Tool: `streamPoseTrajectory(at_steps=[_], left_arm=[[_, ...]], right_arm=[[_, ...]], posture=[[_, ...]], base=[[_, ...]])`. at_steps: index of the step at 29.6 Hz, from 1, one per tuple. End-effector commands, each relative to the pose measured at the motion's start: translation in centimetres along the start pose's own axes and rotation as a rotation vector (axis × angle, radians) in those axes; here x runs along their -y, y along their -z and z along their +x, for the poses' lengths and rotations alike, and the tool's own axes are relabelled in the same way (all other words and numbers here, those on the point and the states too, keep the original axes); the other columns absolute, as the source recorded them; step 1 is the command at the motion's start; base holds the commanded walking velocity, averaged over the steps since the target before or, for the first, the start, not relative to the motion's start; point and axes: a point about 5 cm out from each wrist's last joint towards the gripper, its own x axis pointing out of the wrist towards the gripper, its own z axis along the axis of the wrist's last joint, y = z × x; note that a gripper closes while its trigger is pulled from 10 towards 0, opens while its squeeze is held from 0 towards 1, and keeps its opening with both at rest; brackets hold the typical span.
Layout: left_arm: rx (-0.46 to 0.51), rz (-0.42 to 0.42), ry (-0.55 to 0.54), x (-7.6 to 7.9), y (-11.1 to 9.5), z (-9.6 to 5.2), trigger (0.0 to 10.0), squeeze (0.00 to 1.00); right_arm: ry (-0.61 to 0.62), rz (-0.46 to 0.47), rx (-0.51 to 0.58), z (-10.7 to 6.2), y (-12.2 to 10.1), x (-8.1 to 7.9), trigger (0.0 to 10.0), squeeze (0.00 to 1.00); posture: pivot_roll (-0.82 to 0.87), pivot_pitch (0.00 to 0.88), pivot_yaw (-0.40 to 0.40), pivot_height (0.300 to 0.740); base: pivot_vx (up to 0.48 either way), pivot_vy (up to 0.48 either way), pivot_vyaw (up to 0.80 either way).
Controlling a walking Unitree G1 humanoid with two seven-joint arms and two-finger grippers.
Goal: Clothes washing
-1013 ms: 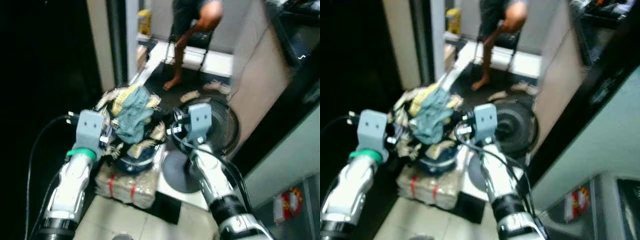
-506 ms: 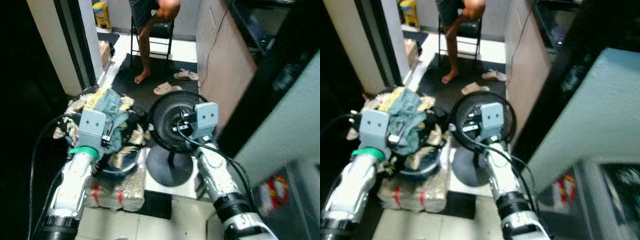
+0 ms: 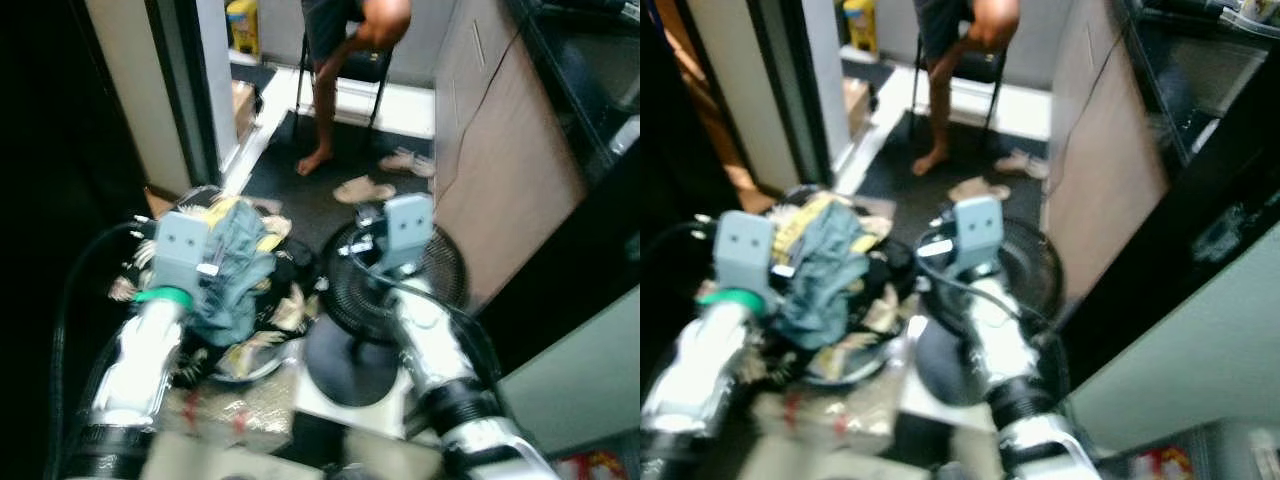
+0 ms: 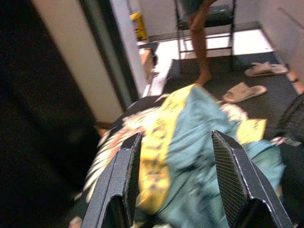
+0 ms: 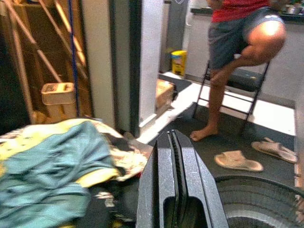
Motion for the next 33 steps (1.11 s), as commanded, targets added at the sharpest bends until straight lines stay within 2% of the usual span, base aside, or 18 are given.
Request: streamPoseTrajectory(at_steps=[1, 17, 23, 33], left_arm=[[-0.030, 0.003, -0.003, 0.06, 0.61, -0.17, 10.0, 0.00], [-0.025, 0.000, 0.001, 0.19, 0.62, -0.15, 10.0, 0.00], [-0.022, 0.040, -0.016, 0.15, 0.50, -0.19, 10.0, 0.00], [-0.007, 0.022, -0.019, 0.03, 0.27, -0.04, 10.0, 0.00]], right_arm=[[0.002, 0.006, -0.016, -0.32, 0.46, 0.07, 10.0, 0.00], [0.000, 0.006, -0.014, -0.32, 0.45, 0.07, 10.0, 0.00], [-0.005, 0.007, -0.015, -0.33, 0.47, -0.05, 10.0, 0.00], [-0.010, 0.007, -0.012, -0.32, 0.42, -0.18, 10.0, 0.00]], posture=[[0.09, 0.000, -0.015, 0.740], [0.09, 0.000, -0.018, 0.740], [0.09, 0.000, -0.018, 0.740], [0.09, 0.000, -0.017, 0.740]], base=[[0.000, 0.000, 0.00], [0.000, 0.000, 0.00], [0.000, 0.000, 0.00], [0.000, 0.000, 0.00]])
